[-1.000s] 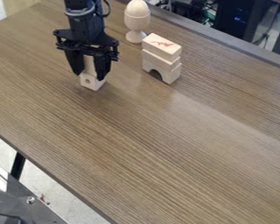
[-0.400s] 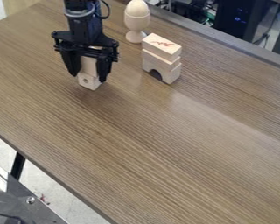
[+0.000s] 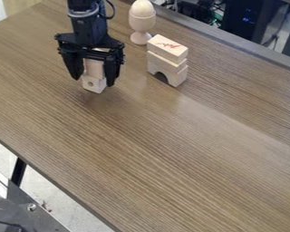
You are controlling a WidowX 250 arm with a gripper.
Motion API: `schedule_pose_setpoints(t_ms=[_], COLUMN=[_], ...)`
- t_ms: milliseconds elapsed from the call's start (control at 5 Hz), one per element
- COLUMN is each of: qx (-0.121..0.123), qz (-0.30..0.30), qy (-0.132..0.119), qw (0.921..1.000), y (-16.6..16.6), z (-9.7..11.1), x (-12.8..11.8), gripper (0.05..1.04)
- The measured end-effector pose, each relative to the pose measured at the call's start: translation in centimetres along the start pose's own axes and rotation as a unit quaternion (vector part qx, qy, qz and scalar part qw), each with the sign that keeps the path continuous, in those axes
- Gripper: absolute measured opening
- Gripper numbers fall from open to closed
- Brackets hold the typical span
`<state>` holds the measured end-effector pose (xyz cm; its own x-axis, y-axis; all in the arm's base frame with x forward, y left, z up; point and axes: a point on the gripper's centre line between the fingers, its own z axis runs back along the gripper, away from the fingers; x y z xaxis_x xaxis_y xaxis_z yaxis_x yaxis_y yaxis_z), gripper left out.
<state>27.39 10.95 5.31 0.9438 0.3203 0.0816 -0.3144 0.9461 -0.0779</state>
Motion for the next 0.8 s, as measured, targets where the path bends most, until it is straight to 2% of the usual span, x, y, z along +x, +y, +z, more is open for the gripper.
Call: schedule_pose_setpoints(t_ms=[200, 400, 600, 800], qx=[-0.014, -0.022, -0.015, -0.007], qz=[-0.062, -0.177, -0.243, -0.271], qy=[-0.014, -0.022, -0.018, -0.010], qw=[0.9979, 0.9837, 0.9699, 0.9625], y=[-0.4, -0.6, -0.2, 0.2], z=[0.4, 0.0, -0.1, -0.5], x=[0.7, 1.8, 2.5, 2.9], gripper=[1.000, 1.000, 1.000, 0.950])
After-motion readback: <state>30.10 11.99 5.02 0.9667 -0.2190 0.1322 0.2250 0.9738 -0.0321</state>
